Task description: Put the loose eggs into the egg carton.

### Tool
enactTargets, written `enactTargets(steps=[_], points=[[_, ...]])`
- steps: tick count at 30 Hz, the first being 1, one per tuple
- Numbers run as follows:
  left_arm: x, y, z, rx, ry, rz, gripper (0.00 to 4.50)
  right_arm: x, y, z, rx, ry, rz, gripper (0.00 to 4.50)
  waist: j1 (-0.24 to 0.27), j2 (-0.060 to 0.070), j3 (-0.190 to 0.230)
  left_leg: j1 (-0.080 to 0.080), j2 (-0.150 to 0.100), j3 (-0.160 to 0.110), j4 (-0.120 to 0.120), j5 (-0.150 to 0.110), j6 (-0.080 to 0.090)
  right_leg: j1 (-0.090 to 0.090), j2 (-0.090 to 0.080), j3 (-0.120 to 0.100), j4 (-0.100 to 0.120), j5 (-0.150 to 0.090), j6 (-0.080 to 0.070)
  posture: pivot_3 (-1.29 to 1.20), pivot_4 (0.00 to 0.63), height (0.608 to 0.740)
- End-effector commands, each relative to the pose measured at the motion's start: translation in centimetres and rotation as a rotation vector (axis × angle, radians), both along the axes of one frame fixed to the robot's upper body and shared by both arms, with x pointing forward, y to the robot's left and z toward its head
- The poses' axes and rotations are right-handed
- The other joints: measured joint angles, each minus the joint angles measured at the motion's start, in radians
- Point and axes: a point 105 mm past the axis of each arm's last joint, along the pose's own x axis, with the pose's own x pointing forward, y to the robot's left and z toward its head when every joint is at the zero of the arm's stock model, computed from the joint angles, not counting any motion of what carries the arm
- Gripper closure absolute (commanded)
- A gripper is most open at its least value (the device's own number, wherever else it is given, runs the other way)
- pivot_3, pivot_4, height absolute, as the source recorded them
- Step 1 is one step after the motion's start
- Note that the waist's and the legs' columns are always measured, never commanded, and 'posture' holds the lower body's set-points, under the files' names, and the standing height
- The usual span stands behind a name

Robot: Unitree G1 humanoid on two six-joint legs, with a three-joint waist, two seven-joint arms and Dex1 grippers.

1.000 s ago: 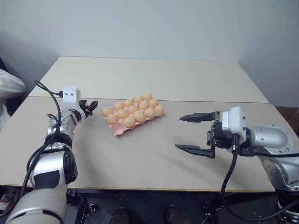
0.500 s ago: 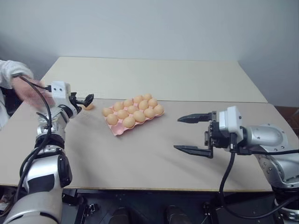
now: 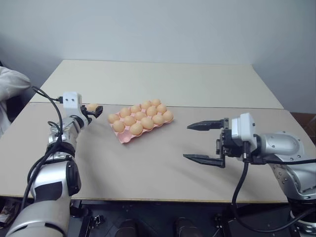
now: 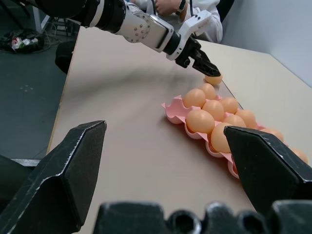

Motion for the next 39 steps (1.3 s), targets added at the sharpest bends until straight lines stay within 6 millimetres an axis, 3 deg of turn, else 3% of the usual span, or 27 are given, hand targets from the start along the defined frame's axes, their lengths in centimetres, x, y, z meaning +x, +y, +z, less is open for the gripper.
enactTargets(steps=[1,16,22,28,30,32,39], points=[[0.4,-0.1,1.6,0.014,-0.045,0.016,0.02,-0.6,-0.2,1.2,0.009,-0.051,0.000,0.00,-0.001,0.000,0.000,0.000,0.000,0.000,0.000,0.000,0.000,0.000,0.000,0.000,0.000,0.000,0.000,0.00,0.150,0.740],[0.8,-0.5,1.0,0.000,-0.025,0.064,0.02,-0.8,-0.2,1.3,0.007,-0.053,-0.009,0.00,0.000,0.000,0.000,0.000,0.000,0.000,0.000,0.000,0.000,0.000,0.000,0.000,0.000,0.000,0.000,0.00,0.150,0.740],[0.9,-0.6,-0.3,0.009,0.049,0.102,0.02,-0.8,-0.3,1.4,0.007,-0.060,-0.018,0.00,-0.001,0.000,0.000,0.000,0.000,-0.001,0.000,0.000,0.000,0.000,0.000,0.000,0.000,0.000,0.000,0.00,0.150,0.740],[0.8,-1.0,-0.9,0.017,0.075,0.077,1.89,-0.8,-0.4,1.8,0.020,-0.078,-0.044,0.00,0.000,0.000,0.000,0.000,0.000,-0.001,0.000,0.000,0.000,0.000,0.000,-0.001,0.000,0.000,0.000,0.00,0.150,0.740],[0.8,-0.9,-0.9,0.025,0.075,0.086,2.31,-0.8,-0.3,1.9,0.027,-0.079,-0.044,0.00,-0.001,0.000,0.000,0.000,0.000,-0.001,0.000,0.000,0.000,0.000,0.000,-0.001,0.000,0.000,0.000,0.00,0.150,0.740],[0.8,-0.6,-0.7,0.036,0.072,0.093,2.50,-0.6,-0.2,2.0,0.035,-0.080,-0.047,0.00,-0.001,0.000,0.000,0.000,0.000,-0.001,0.000,0.000,0.000,0.000,0.000,-0.001,0.000,0.000,0.000,0.00,0.150,0.740],[0.7,0.3,0.8,0.060,0.024,0.098,2.50,-0.5,0.1,1.8,0.043,-0.077,-0.040,0.00,-0.002,0.000,0.000,0.000,0.000,-0.001,0.000,0.000,0.000,0.000,0.000,-0.001,0.000,0.000,0.000,0.00,0.150,0.740]])
